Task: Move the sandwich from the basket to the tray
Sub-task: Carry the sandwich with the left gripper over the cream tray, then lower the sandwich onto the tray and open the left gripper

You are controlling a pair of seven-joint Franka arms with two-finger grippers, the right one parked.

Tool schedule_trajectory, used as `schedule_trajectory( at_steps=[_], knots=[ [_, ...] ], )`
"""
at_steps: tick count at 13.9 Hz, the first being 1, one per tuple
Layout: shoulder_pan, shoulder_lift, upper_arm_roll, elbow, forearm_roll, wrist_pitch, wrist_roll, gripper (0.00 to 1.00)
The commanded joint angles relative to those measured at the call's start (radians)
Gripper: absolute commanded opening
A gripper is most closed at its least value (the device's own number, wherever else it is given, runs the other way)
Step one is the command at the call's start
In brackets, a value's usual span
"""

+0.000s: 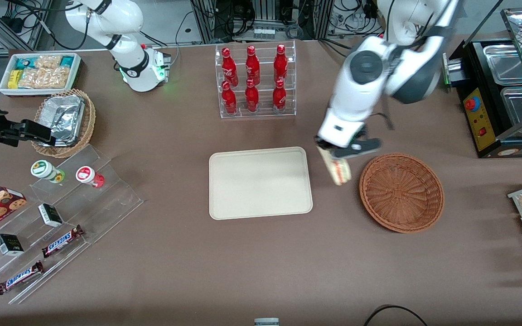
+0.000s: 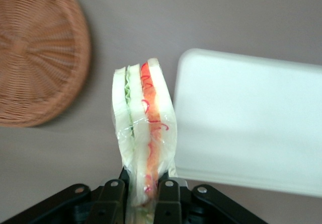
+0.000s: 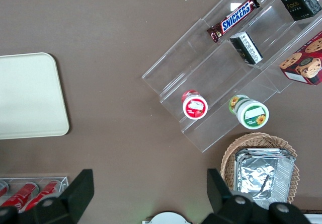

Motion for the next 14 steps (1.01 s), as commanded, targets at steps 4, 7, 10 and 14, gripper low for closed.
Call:
schedule_trajectory(
  at_steps=[4, 7, 10, 14],
  knots=[
    [-0.155, 0.335, 0.014, 0.327, -0.005, -0.011, -0.051, 0.14],
    [-0.22, 0.434, 0.016, 0.366, -0.003, 0.101, -0.057, 0.13],
    [-0.244, 0.507, 0.017, 0.362, 0.007, 0.201, -0.069, 0.12],
    [-0.258, 0.538, 0.017, 0.344, 0.036, 0.23, -0.065, 0.1]
  ],
)
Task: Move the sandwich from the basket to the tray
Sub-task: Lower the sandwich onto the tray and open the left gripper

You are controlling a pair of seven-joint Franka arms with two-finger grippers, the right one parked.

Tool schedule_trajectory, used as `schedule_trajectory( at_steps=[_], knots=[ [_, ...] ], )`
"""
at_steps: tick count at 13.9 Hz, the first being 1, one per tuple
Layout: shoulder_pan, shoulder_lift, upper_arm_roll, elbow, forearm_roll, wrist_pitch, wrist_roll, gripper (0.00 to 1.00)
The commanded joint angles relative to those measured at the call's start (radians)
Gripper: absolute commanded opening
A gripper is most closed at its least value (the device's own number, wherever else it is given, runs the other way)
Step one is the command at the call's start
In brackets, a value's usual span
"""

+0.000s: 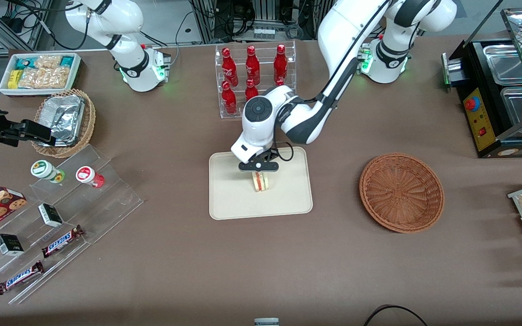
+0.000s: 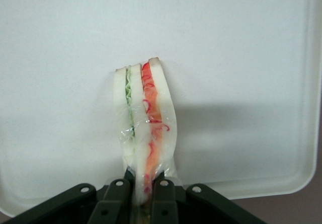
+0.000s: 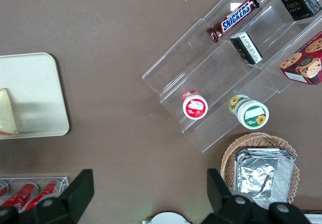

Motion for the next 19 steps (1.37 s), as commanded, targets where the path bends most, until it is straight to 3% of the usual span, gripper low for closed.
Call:
schedule_trajectory(
  at_steps=[1, 3, 4, 5, 6, 11, 19],
  knots=[
    [-0.021, 0.008, 0.016, 0.008, 0.03, 0.015, -0.014, 0.09],
    [-0.021, 0.013, 0.016, 0.006, 0.03, 0.03, -0.014, 0.12],
    [-0.02, 0.013, 0.016, 0.006, 0.03, 0.03, -0.014, 0.33],
    [-0.019, 0.011, 0.016, 0.008, 0.03, 0.029, -0.005, 0.79],
    [-0.019, 0.008, 0.016, 0.009, 0.028, 0.026, -0.008, 1.0],
    [-0.006, -0.083, 0.025, 0.015, 0.016, -0.062, -0.018, 1.0],
    [0.175, -0.396, 0.027, 0.006, 0.013, -0.468, 0.035, 1.0]
  ],
)
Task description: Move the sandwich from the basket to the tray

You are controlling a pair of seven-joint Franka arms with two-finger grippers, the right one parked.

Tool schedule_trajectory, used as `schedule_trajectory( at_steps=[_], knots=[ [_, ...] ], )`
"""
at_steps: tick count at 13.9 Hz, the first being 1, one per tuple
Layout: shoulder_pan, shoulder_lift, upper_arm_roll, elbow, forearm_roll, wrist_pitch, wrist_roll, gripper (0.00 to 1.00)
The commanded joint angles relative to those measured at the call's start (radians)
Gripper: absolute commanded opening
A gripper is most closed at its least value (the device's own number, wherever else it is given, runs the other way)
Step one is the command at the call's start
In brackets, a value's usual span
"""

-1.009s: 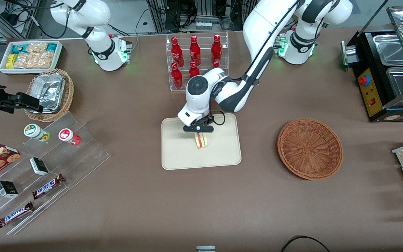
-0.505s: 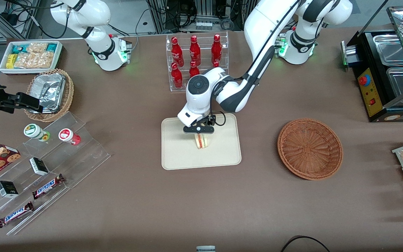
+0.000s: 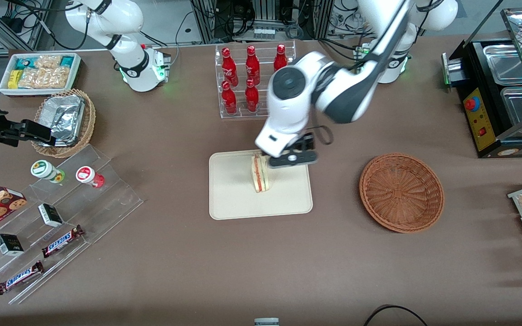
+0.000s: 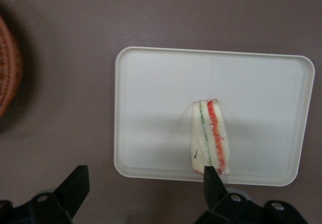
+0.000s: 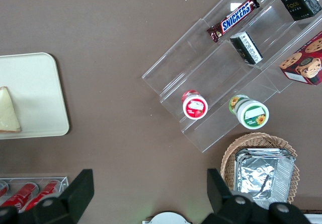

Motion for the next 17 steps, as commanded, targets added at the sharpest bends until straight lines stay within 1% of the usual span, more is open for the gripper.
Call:
schedule_trajectory(
  at_steps=[1, 4, 7, 11, 14, 15, 17],
  knots=[
    [0.073, -0.108, -0.006, -0.037, -0.002, -0.093, 0.063, 1.0],
    [0.162, -0.188, -0.006, -0.038, -0.003, -0.178, 0.161, 1.0],
    [0.257, -0.251, -0.006, -0.04, -0.029, -0.265, 0.317, 1.0],
    [0.42, -0.325, -0.006, -0.04, -0.032, -0.368, 0.57, 1.0],
    [0.516, -0.369, -0.005, -0.041, -0.031, -0.411, 0.662, 1.0],
    [0.552, -0.377, -0.005, -0.045, -0.031, -0.42, 0.72, 1.0],
    [0.578, -0.398, -0.005, -0.06, -0.032, -0.43, 0.759, 1.0]
  ],
)
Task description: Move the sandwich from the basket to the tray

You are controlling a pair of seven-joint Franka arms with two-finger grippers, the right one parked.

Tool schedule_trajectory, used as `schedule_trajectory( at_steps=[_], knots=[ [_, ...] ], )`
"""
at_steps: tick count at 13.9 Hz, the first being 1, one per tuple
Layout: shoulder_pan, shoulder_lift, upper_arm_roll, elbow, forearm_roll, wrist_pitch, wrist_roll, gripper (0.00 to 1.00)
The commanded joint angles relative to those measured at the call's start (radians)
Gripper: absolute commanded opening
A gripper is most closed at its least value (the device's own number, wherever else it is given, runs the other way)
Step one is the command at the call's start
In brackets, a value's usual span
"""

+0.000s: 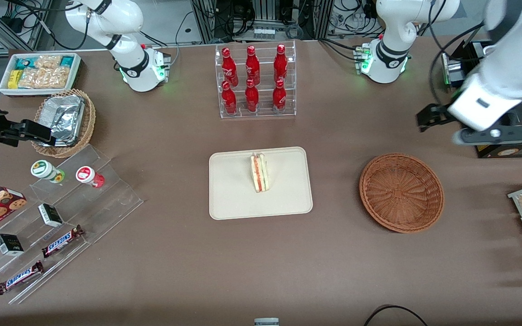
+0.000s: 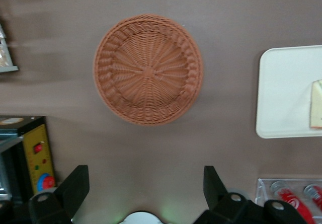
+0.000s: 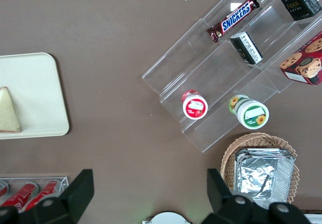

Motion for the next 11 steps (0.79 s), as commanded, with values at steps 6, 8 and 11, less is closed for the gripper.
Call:
schedule_trajectory(
  at_steps=[6, 8, 11],
  knots=[
    [0.025, -0.082, -0.011, -0.106, -0.013, 0.026, 0.039, 1.0],
    [0.023, -0.068, -0.002, -0.102, -0.013, 0.048, 0.038, 1.0],
    [0.023, -0.026, 0.002, -0.054, -0.012, 0.042, 0.038, 1.0]
  ],
)
